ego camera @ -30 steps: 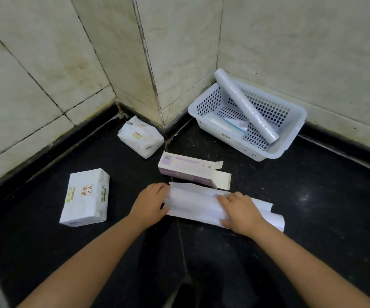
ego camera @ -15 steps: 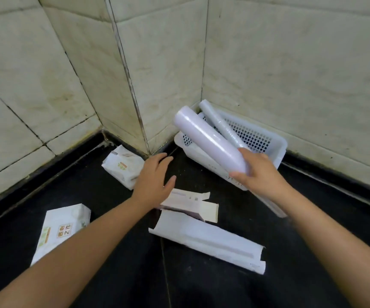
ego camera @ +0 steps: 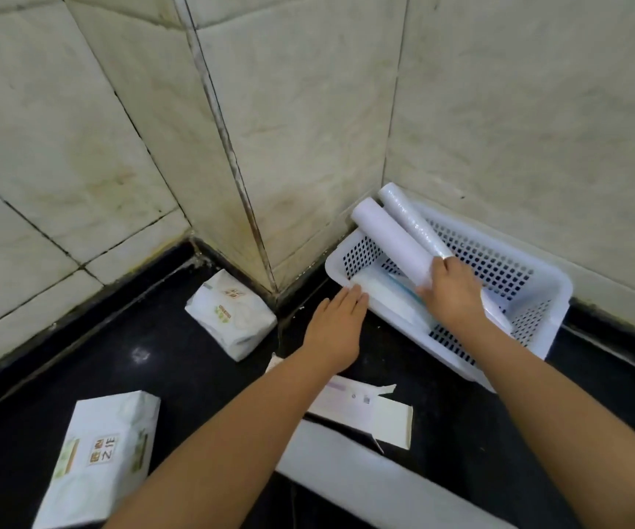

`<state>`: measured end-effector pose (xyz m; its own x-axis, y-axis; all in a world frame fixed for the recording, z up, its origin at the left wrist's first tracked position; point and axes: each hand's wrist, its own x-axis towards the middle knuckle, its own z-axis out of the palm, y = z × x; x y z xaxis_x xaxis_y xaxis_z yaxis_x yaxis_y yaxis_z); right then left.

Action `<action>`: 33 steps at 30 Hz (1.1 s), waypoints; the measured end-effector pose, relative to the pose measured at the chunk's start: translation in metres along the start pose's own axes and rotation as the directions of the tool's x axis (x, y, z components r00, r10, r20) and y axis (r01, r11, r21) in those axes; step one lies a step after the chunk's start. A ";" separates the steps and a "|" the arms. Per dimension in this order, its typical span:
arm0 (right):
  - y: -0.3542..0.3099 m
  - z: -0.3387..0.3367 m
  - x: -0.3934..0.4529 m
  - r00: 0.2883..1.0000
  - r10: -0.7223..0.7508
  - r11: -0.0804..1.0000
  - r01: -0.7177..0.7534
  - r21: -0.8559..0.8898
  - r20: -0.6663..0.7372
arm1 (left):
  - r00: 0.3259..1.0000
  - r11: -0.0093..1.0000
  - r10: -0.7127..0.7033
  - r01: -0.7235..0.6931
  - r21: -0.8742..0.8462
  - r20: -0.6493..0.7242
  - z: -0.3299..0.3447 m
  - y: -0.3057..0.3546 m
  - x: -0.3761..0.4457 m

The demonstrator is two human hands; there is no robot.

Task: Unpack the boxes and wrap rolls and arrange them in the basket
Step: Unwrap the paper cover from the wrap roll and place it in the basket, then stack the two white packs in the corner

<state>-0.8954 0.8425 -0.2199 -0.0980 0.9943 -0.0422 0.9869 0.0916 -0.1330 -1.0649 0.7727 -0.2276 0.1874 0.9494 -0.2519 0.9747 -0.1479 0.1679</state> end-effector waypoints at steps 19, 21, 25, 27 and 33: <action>-0.155 0.024 -0.089 0.817 -0.571 0.771 0.568 0.289 -0.082 | 0.738 0.748 -0.664 0.657 -0.095 -0.120 0.028 -0.143 -0.193; -0.192 0.038 -0.088 0.836 -0.538 0.829 0.502 0.246 0.110 | 0.625 0.623 -0.780 0.778 -0.080 0.005 0.033 -0.162 -0.220; -0.243 0.062 -0.079 0.899 -0.383 0.923 0.362 0.130 0.211 | 0.439 0.396 -0.870 0.893 -0.214 0.223 0.047 -0.182 -0.245; -0.252 0.072 -0.077 0.915 -0.334 0.943 0.321 0.091 0.228 | 0.423 0.363 -0.882 0.891 -0.274 0.207 0.057 -0.185 -0.249; -0.260 0.074 -0.088 0.771 -0.607 0.781 0.623 -0.032 0.190 | 0.416 0.254 -0.902 0.729 -0.636 0.116 0.051 -0.211 -0.262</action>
<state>-1.1524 0.7269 -0.2547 -0.6993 0.7010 -0.1403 0.7143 0.6929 -0.0983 -1.3133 0.5407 -0.2453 -0.7870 0.4959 -0.3670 0.3067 0.8306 0.4648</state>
